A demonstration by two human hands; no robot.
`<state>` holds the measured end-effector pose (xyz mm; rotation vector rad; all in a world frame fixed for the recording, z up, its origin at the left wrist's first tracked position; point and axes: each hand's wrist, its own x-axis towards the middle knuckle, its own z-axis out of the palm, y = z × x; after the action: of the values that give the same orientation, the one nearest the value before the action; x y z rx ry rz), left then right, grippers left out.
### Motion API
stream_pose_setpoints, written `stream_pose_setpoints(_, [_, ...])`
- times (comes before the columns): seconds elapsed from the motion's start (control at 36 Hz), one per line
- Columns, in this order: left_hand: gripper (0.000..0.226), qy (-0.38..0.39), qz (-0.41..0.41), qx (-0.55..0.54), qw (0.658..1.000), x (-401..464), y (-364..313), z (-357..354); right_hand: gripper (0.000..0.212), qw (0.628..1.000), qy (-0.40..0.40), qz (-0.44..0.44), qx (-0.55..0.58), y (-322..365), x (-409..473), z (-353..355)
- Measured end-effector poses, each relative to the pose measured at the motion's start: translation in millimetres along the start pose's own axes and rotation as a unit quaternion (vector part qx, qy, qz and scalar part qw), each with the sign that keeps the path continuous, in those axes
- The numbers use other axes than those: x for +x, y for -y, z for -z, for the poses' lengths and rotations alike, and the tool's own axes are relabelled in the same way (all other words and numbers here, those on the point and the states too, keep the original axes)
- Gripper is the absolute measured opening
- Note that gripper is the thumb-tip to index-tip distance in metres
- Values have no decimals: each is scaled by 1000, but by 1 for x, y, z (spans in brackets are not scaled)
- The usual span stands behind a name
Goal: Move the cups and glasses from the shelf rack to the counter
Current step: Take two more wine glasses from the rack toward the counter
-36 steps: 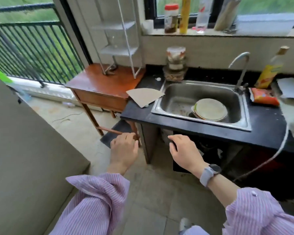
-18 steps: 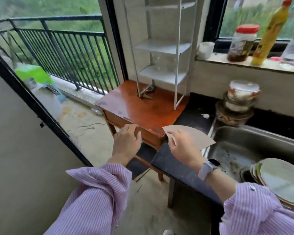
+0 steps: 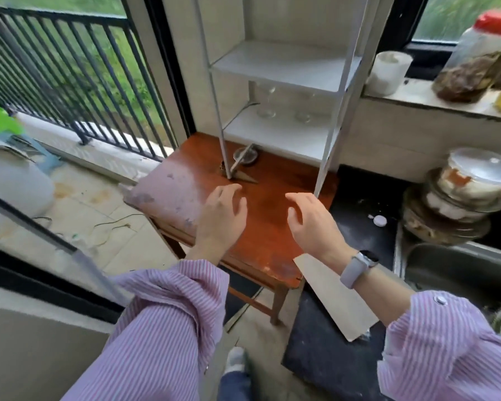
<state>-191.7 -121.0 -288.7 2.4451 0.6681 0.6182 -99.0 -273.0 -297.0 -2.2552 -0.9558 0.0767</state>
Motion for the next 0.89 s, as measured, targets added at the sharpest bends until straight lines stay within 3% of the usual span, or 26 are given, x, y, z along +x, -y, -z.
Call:
stream_pose_setpoints(0.25, [33, 31, -62, -82, 994, 128, 30, -40, 38, 986, -122, -83, 85, 1, 107, -29])
stream_pose_setpoints(0.39, [39, 49, -73, -76, 993, 177, 39, -61, 40, 982, -150, -100, 61, -9, 154, -40])
stream_pose_setpoints(0.67, [48, 61, -95, -59, 992, 256, 39, -101, 46, 976, -143, -151, -61, -42, 245, -41])
stream_pose_setpoints(0.89, [66, 111, -68, -107, 986, 300, 39, -124, 37, 972, -153, -180, -16, -64, 281, -37])
